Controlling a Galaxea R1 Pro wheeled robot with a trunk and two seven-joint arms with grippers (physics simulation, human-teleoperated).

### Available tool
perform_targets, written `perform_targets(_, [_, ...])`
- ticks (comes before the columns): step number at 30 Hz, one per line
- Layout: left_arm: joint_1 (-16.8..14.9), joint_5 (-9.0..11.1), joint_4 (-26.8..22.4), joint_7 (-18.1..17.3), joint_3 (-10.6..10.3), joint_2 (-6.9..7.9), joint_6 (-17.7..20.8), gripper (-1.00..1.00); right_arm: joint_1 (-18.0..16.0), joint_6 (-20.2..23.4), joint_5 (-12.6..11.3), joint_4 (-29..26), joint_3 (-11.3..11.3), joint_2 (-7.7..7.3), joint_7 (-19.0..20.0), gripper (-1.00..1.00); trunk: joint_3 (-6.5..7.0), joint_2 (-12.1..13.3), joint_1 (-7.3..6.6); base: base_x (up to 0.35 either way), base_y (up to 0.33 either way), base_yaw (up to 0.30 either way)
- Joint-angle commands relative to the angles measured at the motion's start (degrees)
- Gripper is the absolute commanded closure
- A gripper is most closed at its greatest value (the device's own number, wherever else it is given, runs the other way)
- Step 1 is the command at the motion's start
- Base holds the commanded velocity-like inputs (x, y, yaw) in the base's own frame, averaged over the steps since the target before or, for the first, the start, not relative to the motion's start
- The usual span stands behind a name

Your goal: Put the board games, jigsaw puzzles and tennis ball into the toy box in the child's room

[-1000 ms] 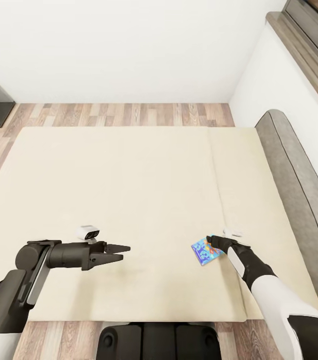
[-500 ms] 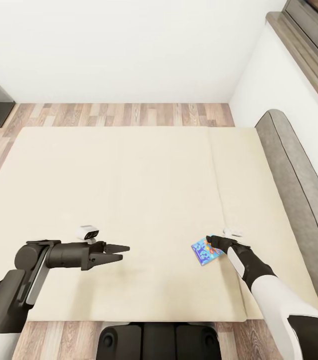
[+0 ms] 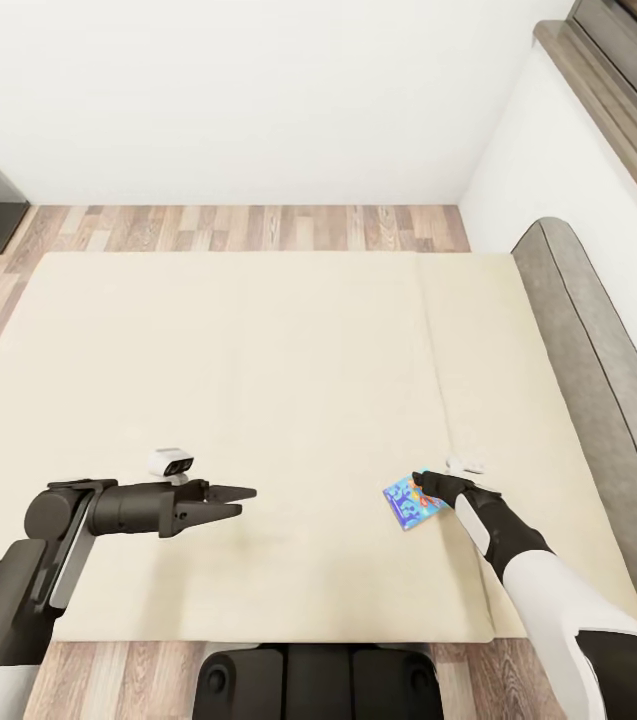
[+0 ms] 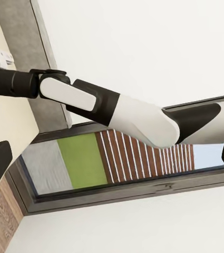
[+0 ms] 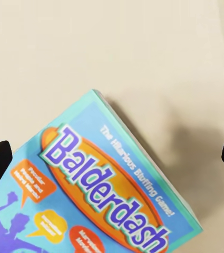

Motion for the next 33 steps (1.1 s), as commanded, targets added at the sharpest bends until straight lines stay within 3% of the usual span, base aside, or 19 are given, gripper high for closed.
perform_targets(1, [0.0, 0.0, 0.0, -0.2, 0.0, -0.01, 0.6, -1.0, 0.0, 0.3, -0.4, -0.1, -0.2, 0.04, 0.1, -1.0, -0.12, -0.1, 0.03, 0.0, 0.0, 0.0])
perform_targets(33, [0.0, -0.1, 0.0, -0.2, 0.0, -0.1, 0.6, -1.0, 0.0, 0.2, -0.2, 0.0, -0.1, -0.02, 0.1, -1.0, -2.43, -0.1, 0.03, 0.0, 0.0, 0.0])
